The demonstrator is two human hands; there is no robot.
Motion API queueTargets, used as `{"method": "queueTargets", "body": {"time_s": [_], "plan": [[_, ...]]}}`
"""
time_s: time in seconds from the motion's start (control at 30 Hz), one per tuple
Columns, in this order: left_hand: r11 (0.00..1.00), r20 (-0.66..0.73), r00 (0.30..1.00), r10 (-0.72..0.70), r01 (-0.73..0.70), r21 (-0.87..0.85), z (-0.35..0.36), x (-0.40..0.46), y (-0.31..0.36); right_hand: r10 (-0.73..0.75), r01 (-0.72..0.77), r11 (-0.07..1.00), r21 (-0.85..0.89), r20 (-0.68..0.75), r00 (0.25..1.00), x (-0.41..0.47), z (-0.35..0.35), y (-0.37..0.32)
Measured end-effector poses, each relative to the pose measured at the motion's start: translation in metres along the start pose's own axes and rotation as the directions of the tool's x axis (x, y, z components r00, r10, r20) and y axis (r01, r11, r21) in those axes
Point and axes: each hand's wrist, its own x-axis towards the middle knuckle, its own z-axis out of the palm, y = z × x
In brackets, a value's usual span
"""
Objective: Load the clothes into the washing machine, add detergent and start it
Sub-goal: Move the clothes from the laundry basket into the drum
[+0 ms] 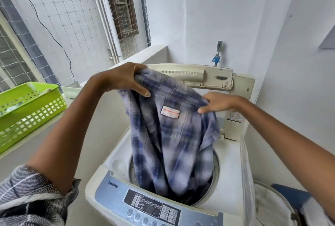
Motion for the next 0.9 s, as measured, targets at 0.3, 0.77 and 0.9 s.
{"method": "queueTargets", "body": {"time_s": [0.3,0.77,0.9], "plan": [[0.798,-0.622,0.740,-0.255,0.525,0.297,0.013,0.013,-0.034,-0.180,0.046,0.974,-0.221,-0.640,0.747,-0.028,-0.044,-0.064],[0.879,-0.545,0.746,-0.383,0.114,-0.462,-0.019,0.016,0.000,-0.170,0.588,0.678,0.442,-0.684,0.710,-0.012,-0.020,-0.115],[0.928,-0.400,0.859,-0.321,0.200,-0.315,0.042,0.015,-0.017,-0.166,0.454,0.834,0.313,-0.643,0.747,0.015,0.040,-0.079]]}}
